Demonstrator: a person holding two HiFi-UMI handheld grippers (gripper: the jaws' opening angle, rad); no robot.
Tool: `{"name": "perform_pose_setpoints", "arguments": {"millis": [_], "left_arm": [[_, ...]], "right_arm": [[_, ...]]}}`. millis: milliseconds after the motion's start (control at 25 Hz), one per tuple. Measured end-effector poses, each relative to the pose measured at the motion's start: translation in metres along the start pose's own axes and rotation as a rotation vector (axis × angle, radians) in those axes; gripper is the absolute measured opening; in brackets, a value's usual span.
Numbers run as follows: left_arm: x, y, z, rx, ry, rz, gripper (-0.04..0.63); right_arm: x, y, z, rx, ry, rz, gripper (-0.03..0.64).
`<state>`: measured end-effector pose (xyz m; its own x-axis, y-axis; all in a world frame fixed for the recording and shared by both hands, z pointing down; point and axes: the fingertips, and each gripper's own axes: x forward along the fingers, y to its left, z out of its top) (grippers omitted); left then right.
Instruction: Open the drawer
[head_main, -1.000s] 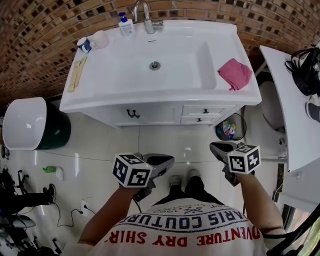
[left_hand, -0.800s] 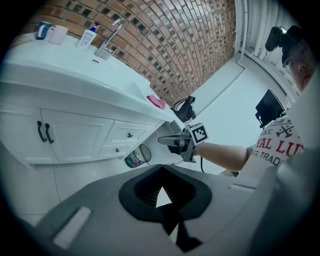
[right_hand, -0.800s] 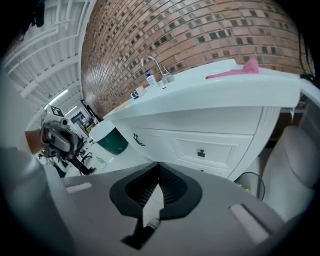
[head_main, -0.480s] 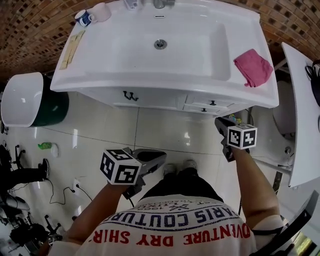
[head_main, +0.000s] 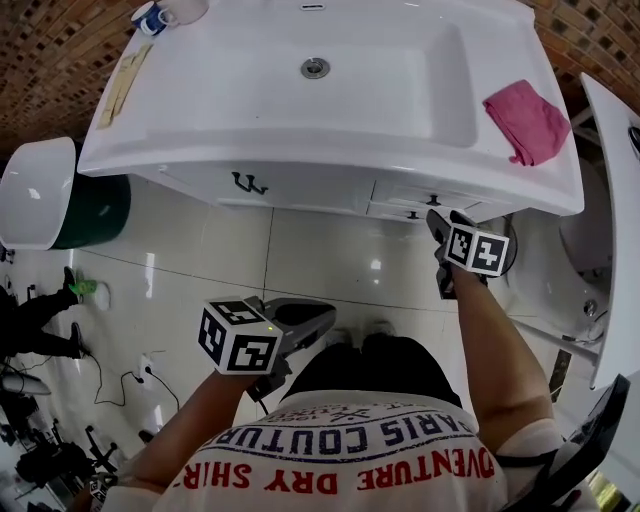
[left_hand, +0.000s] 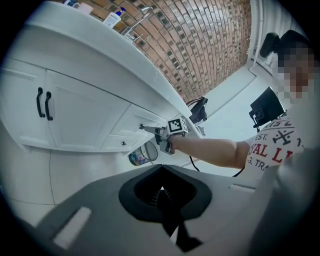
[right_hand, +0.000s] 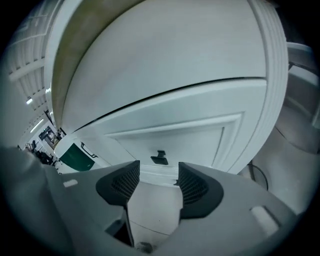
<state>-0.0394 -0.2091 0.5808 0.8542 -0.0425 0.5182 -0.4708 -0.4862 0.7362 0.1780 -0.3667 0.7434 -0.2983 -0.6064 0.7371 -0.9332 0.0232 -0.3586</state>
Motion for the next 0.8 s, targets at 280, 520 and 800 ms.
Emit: {"name": "perform_pose_setpoints", "arguments": {"millis": [280, 520, 800], "left_arm": [[0.018, 0.011, -0.018, 0.005, 0.047, 0.001, -0.018], [0.02, 0.01, -0.015, 0.023, 0.052, 0.004, -0.018], [0.013, 0.013, -0.014, 0.02, 0.048, 0.016, -0.018]], "right_arm": [[0.034, 0.002, 0.009, -0.033, -0.018, -0.074, 0.239], [0.036, -0.004, 0.012, 0.006, -0.002, -0.126, 0.138], [0.035, -0.002, 0.012, 0.013, 0.016, -0.132, 0.135]]}}
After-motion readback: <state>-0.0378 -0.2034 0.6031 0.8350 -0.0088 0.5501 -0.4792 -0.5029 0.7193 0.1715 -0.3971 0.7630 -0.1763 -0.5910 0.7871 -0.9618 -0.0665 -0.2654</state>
